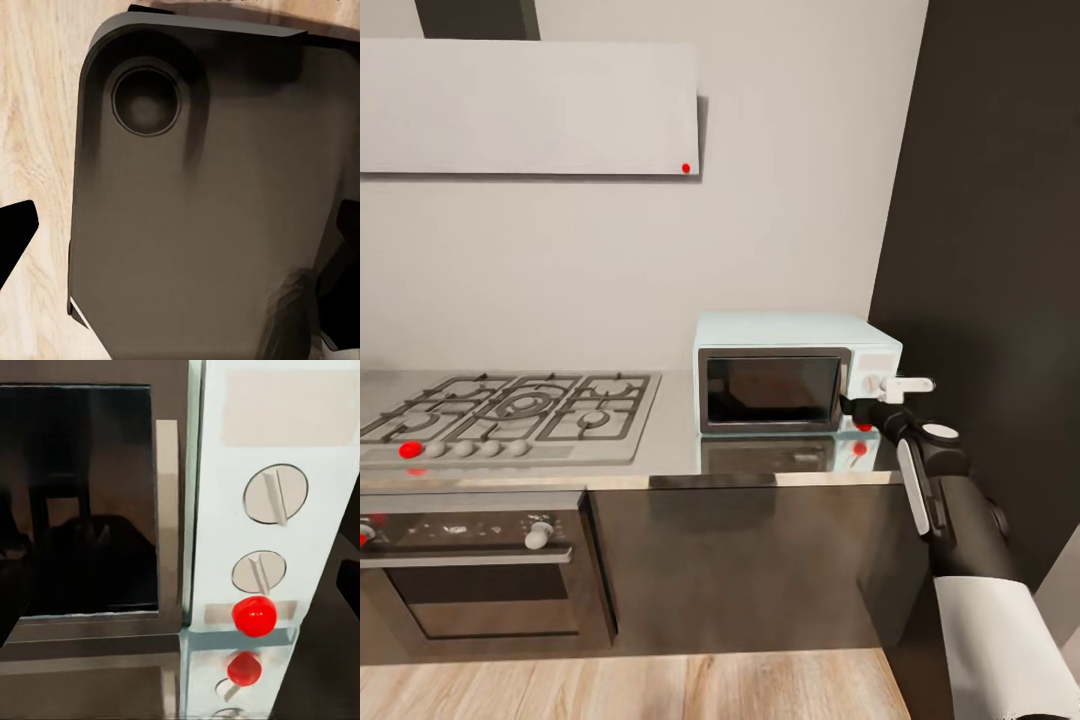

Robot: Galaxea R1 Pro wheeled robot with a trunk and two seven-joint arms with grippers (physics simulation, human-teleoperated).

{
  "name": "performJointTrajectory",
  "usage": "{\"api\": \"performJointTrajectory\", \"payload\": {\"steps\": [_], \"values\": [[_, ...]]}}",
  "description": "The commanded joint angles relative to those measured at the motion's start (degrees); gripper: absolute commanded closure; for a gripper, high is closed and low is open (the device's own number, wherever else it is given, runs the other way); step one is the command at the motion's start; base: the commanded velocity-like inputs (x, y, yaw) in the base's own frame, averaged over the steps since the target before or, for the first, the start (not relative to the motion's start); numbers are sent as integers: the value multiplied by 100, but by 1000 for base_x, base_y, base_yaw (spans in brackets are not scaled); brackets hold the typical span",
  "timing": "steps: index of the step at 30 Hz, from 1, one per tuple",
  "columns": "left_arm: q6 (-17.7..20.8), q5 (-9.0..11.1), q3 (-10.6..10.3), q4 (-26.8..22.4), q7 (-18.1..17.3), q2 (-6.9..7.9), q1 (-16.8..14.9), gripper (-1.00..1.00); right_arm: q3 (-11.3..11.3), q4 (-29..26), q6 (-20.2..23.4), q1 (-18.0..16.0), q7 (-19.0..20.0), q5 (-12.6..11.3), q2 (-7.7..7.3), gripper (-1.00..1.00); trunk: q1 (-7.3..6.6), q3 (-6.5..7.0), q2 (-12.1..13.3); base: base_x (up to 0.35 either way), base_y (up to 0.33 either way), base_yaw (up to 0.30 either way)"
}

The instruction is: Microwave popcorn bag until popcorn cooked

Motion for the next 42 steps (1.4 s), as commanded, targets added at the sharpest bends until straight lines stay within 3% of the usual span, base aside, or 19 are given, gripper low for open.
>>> {"api": "performJointTrajectory", "payload": {"steps": [1, 24, 42], "values": [[-11, 45, -1, -2, 4, -1, -1, -100, -6, 36, 27, -4, 45, 55, -1, -100, 0, -6, -3, 91, 0, 0], [-11, 52, -1, -2, 4, -1, -1, -100, -11, 113, 24, -4, 31, 70, -9, -100, 0, -6, -3, 116, 38, 0], [-11, 47, -1, -2, 4, -1, -1, -100, -19, 119, 27, -4, 41, 104, -50, -100, 0, -6, -3, 30, -10, 0]]}}
